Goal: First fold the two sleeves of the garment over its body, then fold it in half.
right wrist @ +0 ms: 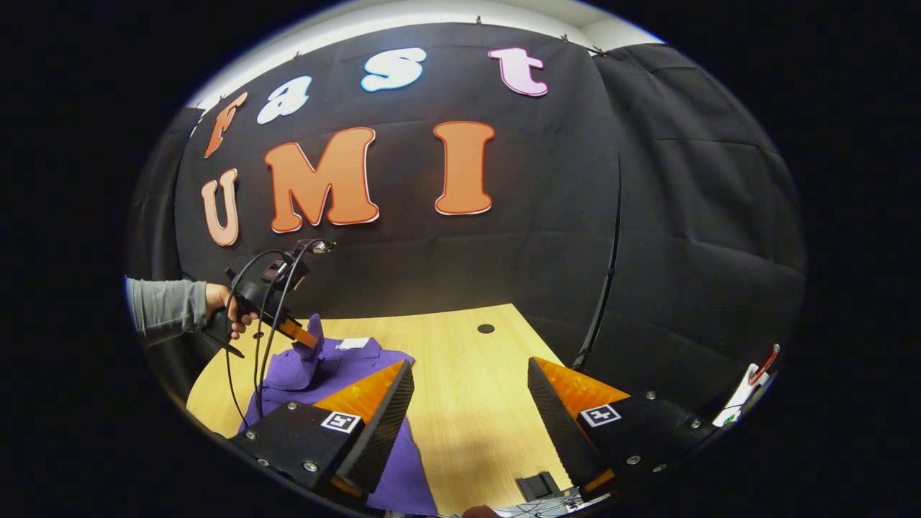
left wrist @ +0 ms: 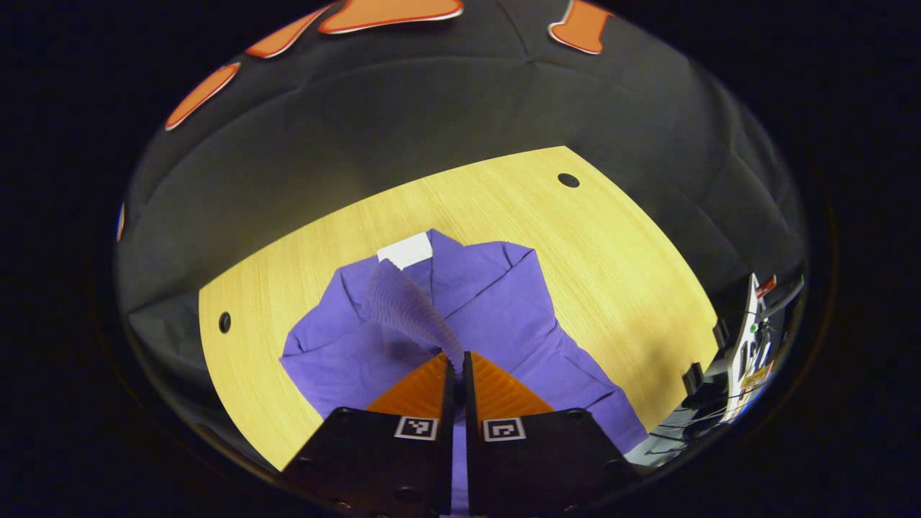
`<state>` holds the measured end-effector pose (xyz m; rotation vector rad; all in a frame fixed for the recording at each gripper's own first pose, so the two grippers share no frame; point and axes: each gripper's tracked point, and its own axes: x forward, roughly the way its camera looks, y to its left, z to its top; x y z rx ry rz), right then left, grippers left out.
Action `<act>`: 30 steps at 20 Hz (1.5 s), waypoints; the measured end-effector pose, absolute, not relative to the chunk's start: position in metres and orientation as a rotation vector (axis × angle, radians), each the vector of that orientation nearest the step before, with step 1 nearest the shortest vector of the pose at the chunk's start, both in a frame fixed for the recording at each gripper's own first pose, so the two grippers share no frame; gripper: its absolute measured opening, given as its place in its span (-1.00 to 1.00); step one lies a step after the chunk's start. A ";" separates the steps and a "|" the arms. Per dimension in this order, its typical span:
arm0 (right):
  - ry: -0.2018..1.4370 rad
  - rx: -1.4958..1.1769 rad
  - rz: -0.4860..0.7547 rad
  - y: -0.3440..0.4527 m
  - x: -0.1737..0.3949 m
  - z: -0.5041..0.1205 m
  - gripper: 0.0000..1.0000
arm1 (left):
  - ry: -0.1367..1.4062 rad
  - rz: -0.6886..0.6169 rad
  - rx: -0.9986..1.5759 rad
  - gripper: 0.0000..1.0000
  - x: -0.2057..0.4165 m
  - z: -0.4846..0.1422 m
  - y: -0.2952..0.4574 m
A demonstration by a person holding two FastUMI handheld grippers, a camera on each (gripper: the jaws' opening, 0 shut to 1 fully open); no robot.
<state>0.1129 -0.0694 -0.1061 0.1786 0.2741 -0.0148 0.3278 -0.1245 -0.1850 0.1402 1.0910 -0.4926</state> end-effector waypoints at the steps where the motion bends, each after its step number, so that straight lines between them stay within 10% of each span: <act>1: 0.282 0.182 -0.019 -0.071 0.113 -0.109 0.90 | 1.061 -0.499 0.172 -0.72 0.334 -0.183 -0.133; 5: 0.298 0.165 -0.018 -0.076 0.113 -0.115 0.90 | 0.946 -0.598 0.159 0.32 0.330 -0.156 -0.181; 10: 0.314 0.150 0.023 -0.065 0.119 -0.118 0.89 | 0.846 -0.567 0.094 0.75 0.319 -0.126 -0.169; 30: 0.155 0.010 0.264 0.055 0.149 -0.084 0.89 | 0.186 -0.084 0.004 0.92 0.194 0.031 0.038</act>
